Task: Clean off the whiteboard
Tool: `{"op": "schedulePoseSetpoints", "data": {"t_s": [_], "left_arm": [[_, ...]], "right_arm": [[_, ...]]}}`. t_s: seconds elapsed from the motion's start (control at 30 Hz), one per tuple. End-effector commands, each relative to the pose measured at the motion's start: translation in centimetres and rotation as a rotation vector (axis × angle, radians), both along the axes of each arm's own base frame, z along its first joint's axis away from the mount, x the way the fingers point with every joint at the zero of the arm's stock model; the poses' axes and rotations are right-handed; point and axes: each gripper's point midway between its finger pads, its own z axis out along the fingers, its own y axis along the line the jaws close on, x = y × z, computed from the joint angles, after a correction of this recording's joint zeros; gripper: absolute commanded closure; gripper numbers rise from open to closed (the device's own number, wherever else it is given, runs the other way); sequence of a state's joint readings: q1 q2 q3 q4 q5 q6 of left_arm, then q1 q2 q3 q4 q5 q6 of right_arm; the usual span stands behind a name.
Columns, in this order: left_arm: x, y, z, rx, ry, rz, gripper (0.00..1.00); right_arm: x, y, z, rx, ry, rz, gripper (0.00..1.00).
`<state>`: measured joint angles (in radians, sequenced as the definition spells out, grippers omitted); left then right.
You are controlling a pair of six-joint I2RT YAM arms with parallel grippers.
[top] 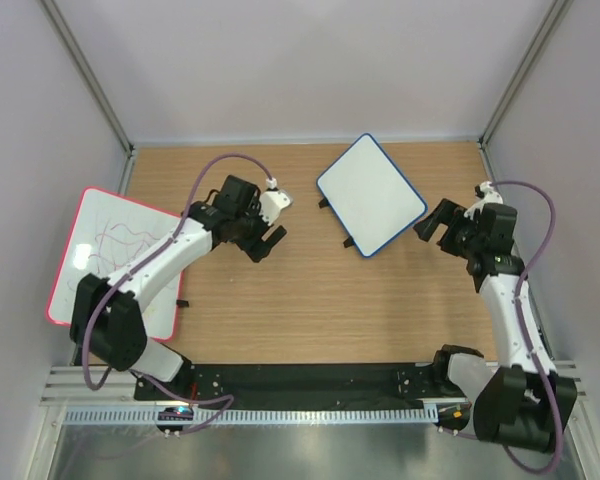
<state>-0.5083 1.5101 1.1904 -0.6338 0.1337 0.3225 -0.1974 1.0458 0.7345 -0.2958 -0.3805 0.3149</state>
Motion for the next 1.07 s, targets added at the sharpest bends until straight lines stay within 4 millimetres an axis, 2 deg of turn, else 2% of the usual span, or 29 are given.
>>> {"op": "schedulePoseSetpoints", "data": {"t_s": [0.0,0.07,0.1,0.17,0.23,0.3,0.33,0.37,0.43,0.5,0.6,0.7,0.87,1.03], "left_arm": [[-2.0,2.2,1.6,0.041,-0.027,0.011,0.17],[-3.3,3.8,0.8,0.083,-0.028,0.027,0.16],[-3.4,4.7,0.7,0.113,-0.05,0.049,0.15],[-4.7,6.4,-0.5,0.154,-0.062,0.073,0.14],[-5.3,7.6,-1.3,0.182,-0.081,0.104,0.12],[-6.0,8.4,-2.1,0.167,-0.127,0.127,0.09],[-5.9,8.7,-2.0,0.161,-0.158,0.143,0.06],[-6.4,9.0,-2.7,0.142,-0.186,0.158,0.05],[-6.8,9.3,-3.1,0.12,-0.215,0.168,0.01],[-7.5,9.6,-3.7,0.086,-0.249,0.188,0.0],[-7.8,10.2,-3.8,0.068,-0.293,0.213,0.0],[-7.6,11.1,-2.5,0.047,-0.367,0.274,0.0],[-7.9,11.3,-1.2,-0.005,-0.437,0.289,0.0],[-8.1,11.2,-0.6,-0.037,-0.471,0.286,0.0]], "right_arm": [[-2.7,-4.8,-1.5,-0.107,0.049,-0.332,0.0],[-3.7,-6.1,-1.8,-0.127,0.047,-0.428,0.0],[-4.5,-6.7,-1.8,-0.133,0.029,-0.476,0.0],[-5.4,-7.0,-2.7,-0.136,0.029,-0.509,0.0],[-6.0,-7.4,-2.3,-0.133,-0.013,-0.552,0.0],[-6.7,-7.4,-3.1,-0.122,-0.014,-0.575,0.0],[-6.9,-7.4,-2.6,-0.119,-0.051,-0.581,0.0],[-7.2,-7.3,-3.3,-0.111,-0.046,-0.584,0.0],[-7.4,-6.8,-3.1,-0.096,-0.083,-0.561,0.0],[-7.8,-6.5,-3.5,-0.068,-0.087,-0.569,0.0],[-7.9,-5.9,-2.9,-0.042,-0.135,-0.546,0.0],[-8.0,-6.1,-2.6,-0.037,-0.163,-0.565,0.0],[-8.1,-6.0,-3.1,-0.018,-0.152,-0.58,0.0],[-8.1,-6.1,-2.3,-0.036,-0.21,-0.567,0.0]]}}
